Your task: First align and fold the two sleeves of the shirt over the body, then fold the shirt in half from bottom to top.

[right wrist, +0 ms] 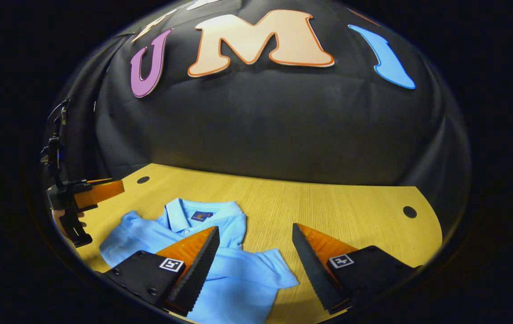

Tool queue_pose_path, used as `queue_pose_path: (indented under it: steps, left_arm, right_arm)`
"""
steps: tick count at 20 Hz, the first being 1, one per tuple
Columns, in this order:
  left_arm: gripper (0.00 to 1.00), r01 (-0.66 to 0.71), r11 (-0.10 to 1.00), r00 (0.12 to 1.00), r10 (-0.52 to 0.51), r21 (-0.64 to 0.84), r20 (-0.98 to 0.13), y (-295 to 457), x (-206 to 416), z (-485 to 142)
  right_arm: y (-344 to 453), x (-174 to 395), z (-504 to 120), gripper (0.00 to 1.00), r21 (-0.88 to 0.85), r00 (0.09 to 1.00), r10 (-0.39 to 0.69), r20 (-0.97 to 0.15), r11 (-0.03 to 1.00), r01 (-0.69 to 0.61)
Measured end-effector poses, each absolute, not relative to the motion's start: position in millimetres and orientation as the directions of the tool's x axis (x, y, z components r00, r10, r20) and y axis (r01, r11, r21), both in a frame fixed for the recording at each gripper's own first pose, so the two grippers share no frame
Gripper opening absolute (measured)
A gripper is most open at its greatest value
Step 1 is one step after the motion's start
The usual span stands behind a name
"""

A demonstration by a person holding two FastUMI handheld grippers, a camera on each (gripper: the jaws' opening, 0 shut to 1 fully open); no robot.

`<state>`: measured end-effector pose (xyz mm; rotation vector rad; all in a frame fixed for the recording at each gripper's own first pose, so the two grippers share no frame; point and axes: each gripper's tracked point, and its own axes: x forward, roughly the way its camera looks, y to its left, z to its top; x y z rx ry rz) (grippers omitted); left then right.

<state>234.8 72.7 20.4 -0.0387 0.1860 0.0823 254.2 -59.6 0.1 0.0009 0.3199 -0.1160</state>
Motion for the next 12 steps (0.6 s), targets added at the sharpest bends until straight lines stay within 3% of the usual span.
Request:
queue_pose_path:
  steps: [1, 6, 12]
  left_arm:
    - [0.99, -0.091, 0.996, 0.982, 0.088, -0.013, -0.168, 73, 219, 28]
    - [0.96, -0.062, 0.998, 0.996, 0.064, 0.023, -0.069, 59, 153, 57]
    - [0.95, -0.044, 0.998, 0.998, 0.046, 0.045, -0.041, 50, 70, 52]
  right_arm:
    - [-60, 244, 5, 1.0, -0.02, 0.946, -0.113, -0.303, 0.994, 0.112]
    - [-53, 179, 28, 1.0, -0.04, 0.968, -0.099, -0.232, 0.995, 0.092]
    - [-42, 91, 26, 1.0, -0.069, 0.981, -0.085, -0.172, 0.995, 0.075]
